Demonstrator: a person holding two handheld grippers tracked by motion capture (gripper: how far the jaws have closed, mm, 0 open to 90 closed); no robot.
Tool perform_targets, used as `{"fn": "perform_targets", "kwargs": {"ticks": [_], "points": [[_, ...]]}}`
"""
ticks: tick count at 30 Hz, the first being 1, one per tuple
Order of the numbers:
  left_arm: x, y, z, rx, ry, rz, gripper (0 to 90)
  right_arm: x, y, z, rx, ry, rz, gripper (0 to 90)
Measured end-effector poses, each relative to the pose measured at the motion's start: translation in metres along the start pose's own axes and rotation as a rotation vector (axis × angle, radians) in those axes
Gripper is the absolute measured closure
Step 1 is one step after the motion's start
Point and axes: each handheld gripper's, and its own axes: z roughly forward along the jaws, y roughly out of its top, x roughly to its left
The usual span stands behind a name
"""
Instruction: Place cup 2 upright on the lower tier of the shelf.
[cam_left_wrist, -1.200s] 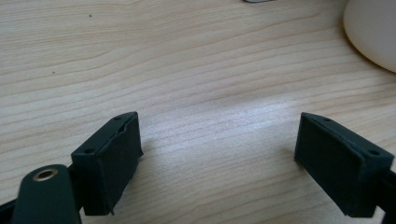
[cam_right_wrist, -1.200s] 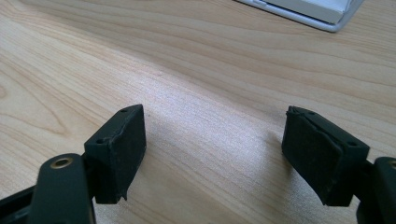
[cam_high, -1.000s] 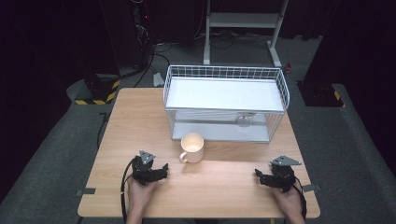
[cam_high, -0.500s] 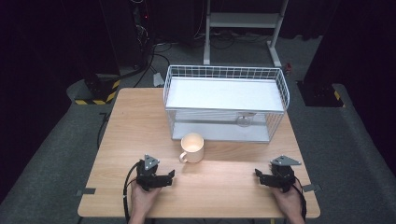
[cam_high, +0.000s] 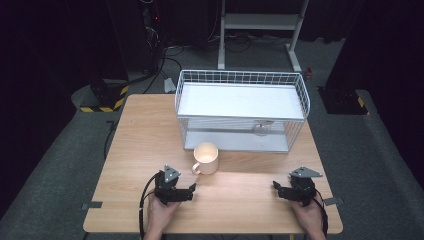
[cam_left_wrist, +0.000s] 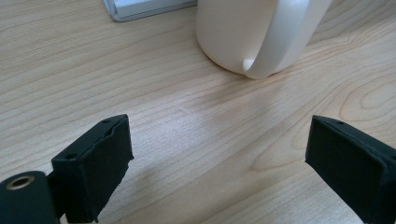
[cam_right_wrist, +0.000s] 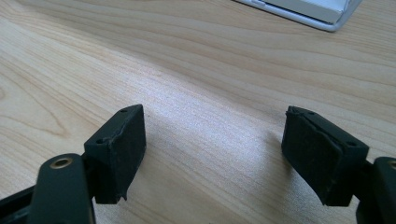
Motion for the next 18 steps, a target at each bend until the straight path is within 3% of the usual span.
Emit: {"fn": "perform_targets", "kwargs": {"ticks": [8,18], "points": [[-0.0038,0.0008,-0.001,-0.006,-0.029,-0.016,4.1,0.0,0.0,0.0,0.001,-0.002,0.0,21.9],[-0.0085,0.0055,0.0024,-0.008,-0.035,-0.01,1.9,0.0,0.0,0.0,0.001,-0.002,0.0,21.9]]}}
